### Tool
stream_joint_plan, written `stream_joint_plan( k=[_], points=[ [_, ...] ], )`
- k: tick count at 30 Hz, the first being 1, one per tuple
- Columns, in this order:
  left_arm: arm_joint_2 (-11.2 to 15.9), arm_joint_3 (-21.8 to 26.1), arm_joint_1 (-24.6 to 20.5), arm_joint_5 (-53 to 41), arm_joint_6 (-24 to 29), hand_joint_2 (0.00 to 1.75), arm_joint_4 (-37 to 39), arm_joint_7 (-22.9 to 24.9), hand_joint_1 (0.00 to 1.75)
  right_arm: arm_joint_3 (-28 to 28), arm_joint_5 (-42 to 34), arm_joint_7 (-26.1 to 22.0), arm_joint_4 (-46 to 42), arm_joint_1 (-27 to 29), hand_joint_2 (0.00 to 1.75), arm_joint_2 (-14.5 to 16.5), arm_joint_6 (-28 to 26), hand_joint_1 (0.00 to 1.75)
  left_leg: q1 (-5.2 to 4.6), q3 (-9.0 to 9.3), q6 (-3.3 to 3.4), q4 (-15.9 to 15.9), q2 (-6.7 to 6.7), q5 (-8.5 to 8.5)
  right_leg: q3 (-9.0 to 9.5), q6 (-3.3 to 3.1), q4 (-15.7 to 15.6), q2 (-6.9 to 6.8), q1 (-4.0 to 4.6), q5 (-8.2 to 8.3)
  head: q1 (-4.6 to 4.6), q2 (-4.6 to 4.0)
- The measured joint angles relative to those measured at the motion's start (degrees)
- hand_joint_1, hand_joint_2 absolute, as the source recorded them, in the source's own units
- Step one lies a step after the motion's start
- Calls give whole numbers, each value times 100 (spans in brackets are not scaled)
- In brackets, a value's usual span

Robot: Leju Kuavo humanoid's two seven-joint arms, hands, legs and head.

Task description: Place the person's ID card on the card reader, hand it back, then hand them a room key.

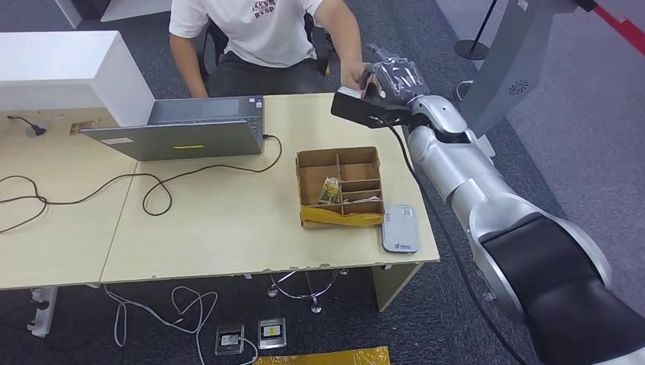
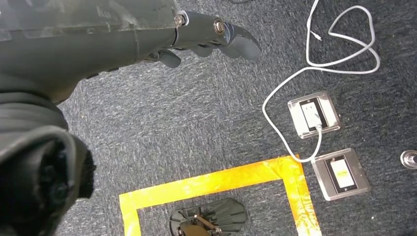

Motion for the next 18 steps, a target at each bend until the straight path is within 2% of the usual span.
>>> stream_joint_plan(
  k=[11,15,18],
  points=[
    [-27,-1,41,42,50,0,-1,-72,0,-1,-212,-165,180,-19,175,29,-322,0,0,1,0,0,0,0,0,0,0,0,0,0,-1,0],
    [-39,-2,50,83,78,0,-1,-138,0,-8,-536,-539,226,-104,175,42,-288,0,0,1,0,0,0,0,1,0,0,0,0,0,1,0],
    [-42,-2,57,114,83,0,0,-189,0,-29,-963,-1102,222,-133,175,62,67,0,0,1,0,0,0,0,1,0,0,1,0,0,0,0]
  ],
)
